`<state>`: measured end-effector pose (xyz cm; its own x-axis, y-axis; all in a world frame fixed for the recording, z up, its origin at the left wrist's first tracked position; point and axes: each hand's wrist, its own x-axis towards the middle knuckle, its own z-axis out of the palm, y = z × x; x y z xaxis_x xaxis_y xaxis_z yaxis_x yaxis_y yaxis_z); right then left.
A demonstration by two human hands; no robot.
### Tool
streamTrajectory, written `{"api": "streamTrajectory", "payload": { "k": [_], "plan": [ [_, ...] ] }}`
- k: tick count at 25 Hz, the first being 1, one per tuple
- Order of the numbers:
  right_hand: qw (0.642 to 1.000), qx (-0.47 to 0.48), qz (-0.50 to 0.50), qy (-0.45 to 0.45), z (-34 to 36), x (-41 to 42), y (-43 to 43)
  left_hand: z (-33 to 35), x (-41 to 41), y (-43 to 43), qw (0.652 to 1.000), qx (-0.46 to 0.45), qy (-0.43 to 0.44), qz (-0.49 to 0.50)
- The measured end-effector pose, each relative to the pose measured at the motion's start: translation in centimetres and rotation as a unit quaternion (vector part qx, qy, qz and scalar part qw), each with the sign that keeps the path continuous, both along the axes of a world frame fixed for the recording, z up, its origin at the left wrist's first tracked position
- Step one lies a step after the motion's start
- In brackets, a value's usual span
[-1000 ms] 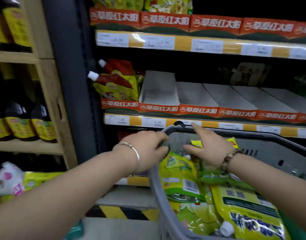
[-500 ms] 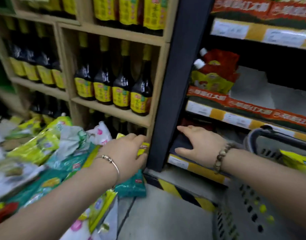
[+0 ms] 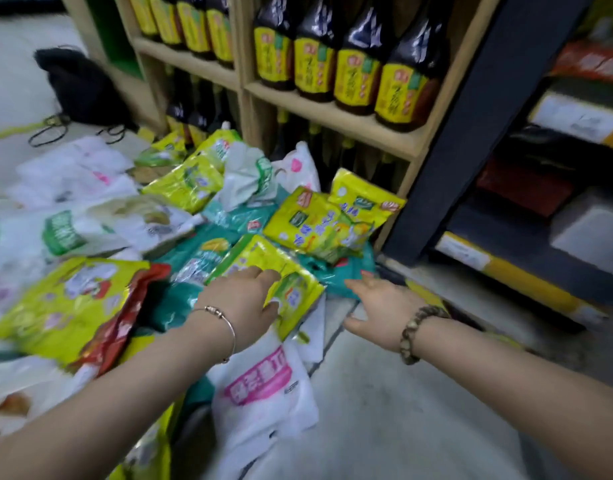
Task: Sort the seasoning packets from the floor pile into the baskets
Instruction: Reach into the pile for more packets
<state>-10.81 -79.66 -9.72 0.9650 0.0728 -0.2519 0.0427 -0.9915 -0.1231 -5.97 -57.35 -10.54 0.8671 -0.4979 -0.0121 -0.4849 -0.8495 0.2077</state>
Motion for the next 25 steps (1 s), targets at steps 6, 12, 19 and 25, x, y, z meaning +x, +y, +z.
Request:
{"api": "streamTrajectory", "payload": {
  "k": [6, 12, 19, 25],
  "plan": [
    [0.983, 0.123, -0.045, 0.133, -8.6, 1.9, 6.4, -5.5, -3.3, 6.3, 0.994, 0.055, 0.079, 0.054],
    [0.892, 0.317, -0.267, 0.181, -14.8, 1.0, 9.4, -7.5, -5.7, 8.5, 0.998, 0.060, 0.033, 0.014],
    [0.781, 0.493, -0.312, 0.224, -16.4, -1.4, 10.2, -7.8, -7.3, 8.6, 0.988, -0.114, 0.070, 0.081],
    [0.722, 0.564, -0.313, 0.251, -13.2, -5.8, 6.5, -8.1, -10.3, 8.0, 0.875, -0.363, 0.219, 0.234]
  ]
}}
